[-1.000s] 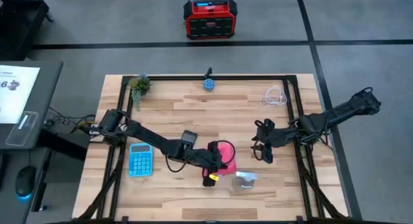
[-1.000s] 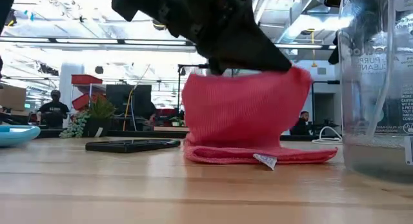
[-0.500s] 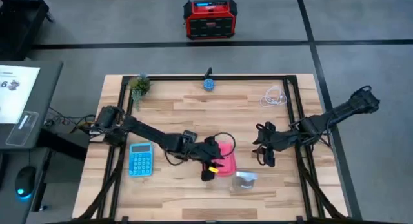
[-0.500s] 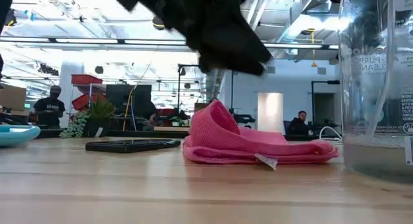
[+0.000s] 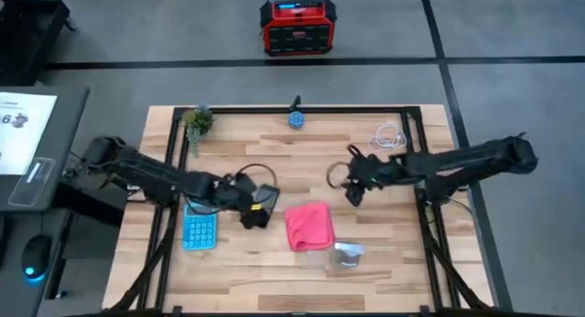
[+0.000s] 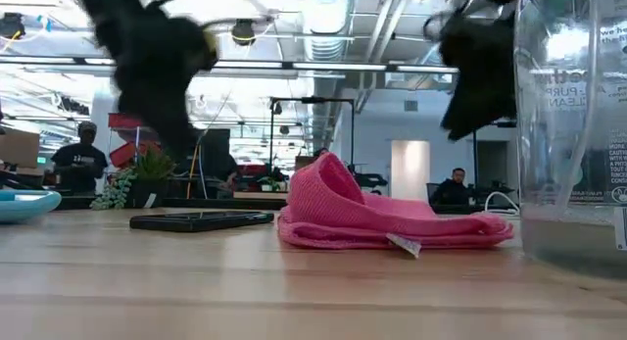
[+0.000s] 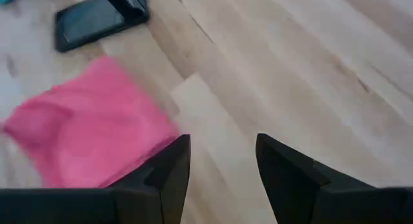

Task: Apply microfiber cloth
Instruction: Spray the front of the black cellphone using transparent spray bottle

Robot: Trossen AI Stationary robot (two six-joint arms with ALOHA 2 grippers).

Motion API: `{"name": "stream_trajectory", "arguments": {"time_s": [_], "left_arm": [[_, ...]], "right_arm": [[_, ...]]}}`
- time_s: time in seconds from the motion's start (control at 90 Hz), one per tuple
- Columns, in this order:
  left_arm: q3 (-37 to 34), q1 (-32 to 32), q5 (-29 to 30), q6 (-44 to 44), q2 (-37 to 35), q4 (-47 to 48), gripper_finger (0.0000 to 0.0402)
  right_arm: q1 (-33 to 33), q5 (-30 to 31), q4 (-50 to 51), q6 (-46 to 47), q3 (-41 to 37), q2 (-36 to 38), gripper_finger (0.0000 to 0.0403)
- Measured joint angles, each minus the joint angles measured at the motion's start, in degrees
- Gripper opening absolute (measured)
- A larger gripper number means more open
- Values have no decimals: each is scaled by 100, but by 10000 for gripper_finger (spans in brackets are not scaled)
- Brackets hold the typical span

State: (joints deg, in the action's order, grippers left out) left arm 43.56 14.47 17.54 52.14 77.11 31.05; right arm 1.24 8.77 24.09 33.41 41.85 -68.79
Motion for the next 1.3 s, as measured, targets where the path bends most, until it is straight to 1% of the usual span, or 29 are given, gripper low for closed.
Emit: {"name": "stream_trajectory", "arguments": {"time_s": [0.089,0.144,0.233,0.311,0.4,0.556,0.778,0.9,1.011,1.089,1.156,1.211,1.3], "left_arm": [[-606,32,-53,414,-18,-400,68],[-897,59,-50,647,23,-765,59],[-1292,57,-52,865,185,-1428,47],[-1511,57,-4,915,424,-2146,37],[-1545,-25,34,738,785,-3036,26],[-1491,-343,-43,168,1489,-4623,8],[-1104,-893,-118,-533,2315,-5797,1],[-860,-1055,-113,-921,2403,-5773,0],[-744,-1098,-160,-1100,2206,-5477,0],[-744,-1085,-376,-1109,1962,-5024,0],[-744,-991,-549,-1114,1687,-4540,0],[-744,-814,-564,-1178,1451,-4094,0],[-744,-458,-589,-1160,1205,-3642,0]], "right_arm": [[400,-551,-564,-157,2,-490,164],[576,-763,-822,-139,2,-811,164],[757,-824,-1024,319,7,-1260,164],[825,-827,-1008,390,5,-1664,164],[834,-843,-1207,411,-2,-2044,164],[830,-1145,-1901,556,4,-2569,164],[823,-1479,-2861,671,15,-2973,164],[821,-1516,-3095,714,9,-3002,164],[836,-1593,-3078,728,9,-3001,165],[836,-1615,-3072,690,9,-2999,170],[836,-1627,-3085,647,9,-2999,179],[839,-1653,-3126,621,9,-3000,190],[884,-1770,-3271,597,-2,-3005,208]]}}
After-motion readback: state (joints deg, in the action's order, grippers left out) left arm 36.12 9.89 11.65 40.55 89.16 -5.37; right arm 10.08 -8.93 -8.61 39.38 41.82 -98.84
